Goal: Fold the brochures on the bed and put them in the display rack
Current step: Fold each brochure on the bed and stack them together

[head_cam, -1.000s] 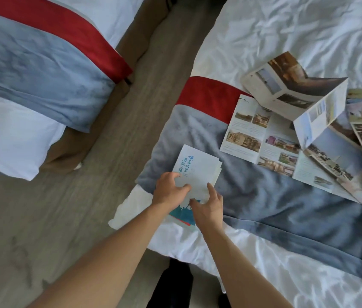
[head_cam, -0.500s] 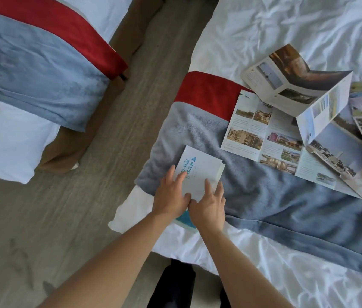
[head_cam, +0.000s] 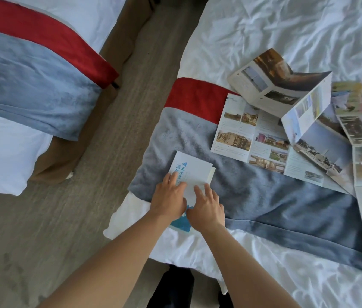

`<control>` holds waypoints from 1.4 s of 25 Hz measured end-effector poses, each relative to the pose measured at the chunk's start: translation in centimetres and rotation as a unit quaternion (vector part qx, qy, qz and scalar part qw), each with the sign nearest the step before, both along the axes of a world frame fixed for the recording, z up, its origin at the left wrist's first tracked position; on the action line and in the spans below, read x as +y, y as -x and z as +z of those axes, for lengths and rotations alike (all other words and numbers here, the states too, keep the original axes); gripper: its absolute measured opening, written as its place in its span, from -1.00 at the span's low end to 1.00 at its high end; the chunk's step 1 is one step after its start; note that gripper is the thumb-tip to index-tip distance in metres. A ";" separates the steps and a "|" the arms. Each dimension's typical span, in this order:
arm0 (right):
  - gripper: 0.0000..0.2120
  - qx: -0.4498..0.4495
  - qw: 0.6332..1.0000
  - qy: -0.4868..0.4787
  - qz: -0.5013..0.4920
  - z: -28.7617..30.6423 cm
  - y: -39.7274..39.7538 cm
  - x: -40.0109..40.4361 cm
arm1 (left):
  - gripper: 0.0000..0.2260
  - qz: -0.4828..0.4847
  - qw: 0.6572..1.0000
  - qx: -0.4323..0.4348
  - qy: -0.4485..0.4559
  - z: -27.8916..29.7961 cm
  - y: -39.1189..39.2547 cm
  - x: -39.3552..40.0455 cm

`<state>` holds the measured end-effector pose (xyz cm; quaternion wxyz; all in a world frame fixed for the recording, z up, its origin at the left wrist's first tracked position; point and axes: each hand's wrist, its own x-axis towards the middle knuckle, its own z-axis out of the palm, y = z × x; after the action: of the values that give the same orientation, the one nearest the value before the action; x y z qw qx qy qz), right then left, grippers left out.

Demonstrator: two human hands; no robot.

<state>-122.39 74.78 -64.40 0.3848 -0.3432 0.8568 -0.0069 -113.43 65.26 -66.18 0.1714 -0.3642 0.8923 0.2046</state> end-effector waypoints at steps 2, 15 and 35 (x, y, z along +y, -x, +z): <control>-0.37 -0.008 1.000 0.006 -0.027 1.8 1.6 0.6 | -0.59 0.015 0.999 0.007 -0.027 1.5 1.2 -0.4; -0.41 0.030 0.990 0.045 -0.128 12.2 18.3 13.5 | -0.60 -0.017 0.994 0.054 -0.090 10.8 18.6 7.9; -0.43 0.009 0.992 0.079 -0.097 8.7 34.3 14.2 | -0.51 0.060 0.996 0.016 -0.072 8.3 34.4 5.9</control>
<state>-156.72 89.01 -55.73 0.3465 -0.2881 0.8860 -0.1091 -147.82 71.17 -57.86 0.1705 -0.4004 0.8545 0.2836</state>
